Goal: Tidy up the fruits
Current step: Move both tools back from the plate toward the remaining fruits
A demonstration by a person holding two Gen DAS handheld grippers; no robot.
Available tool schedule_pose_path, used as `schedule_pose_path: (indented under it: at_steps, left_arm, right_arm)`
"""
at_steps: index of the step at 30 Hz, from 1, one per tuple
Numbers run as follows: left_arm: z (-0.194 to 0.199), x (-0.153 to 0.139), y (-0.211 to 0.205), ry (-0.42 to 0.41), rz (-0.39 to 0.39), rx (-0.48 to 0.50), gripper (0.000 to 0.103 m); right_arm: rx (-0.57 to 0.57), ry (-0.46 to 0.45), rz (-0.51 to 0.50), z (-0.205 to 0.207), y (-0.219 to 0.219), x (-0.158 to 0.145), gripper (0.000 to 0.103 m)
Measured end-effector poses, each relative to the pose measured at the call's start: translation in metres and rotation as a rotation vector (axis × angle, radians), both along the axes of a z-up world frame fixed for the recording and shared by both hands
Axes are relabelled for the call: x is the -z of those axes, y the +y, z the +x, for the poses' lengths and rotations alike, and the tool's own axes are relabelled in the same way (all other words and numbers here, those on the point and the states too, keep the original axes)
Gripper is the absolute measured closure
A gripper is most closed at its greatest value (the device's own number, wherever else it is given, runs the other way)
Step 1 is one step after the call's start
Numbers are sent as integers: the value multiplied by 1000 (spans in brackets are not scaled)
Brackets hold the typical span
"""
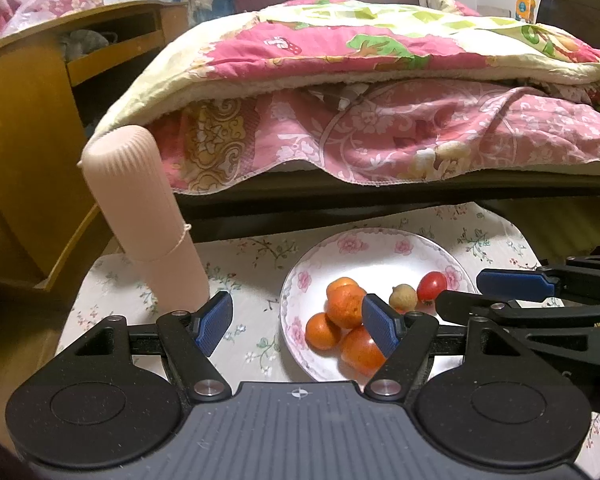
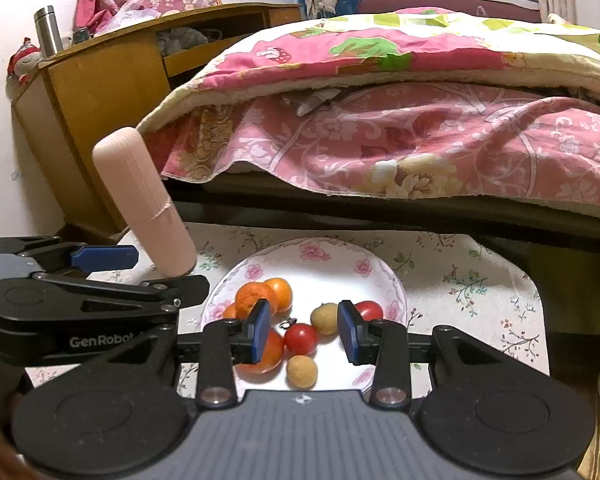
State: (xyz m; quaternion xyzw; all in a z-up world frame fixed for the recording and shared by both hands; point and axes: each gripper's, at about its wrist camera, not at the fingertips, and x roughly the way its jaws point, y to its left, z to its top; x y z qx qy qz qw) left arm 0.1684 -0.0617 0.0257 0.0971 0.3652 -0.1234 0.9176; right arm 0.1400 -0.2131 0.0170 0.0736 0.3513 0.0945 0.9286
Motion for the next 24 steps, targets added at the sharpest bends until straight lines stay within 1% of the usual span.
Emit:
schedule_pose_path:
  at_steps: [16,21,24]
  left_arm:
    - [-28,0,17,9,22,-11,26]
    - [-36,7,22,30,47,6,25]
    - [-38,15,27,56,56,12,24]
  right_arm:
    - [-43,11,16,-26,18,-3,66]
    - [-65,26,12,-33,25,-1,66]
    - [-83,45,4,-36,28,2,66]
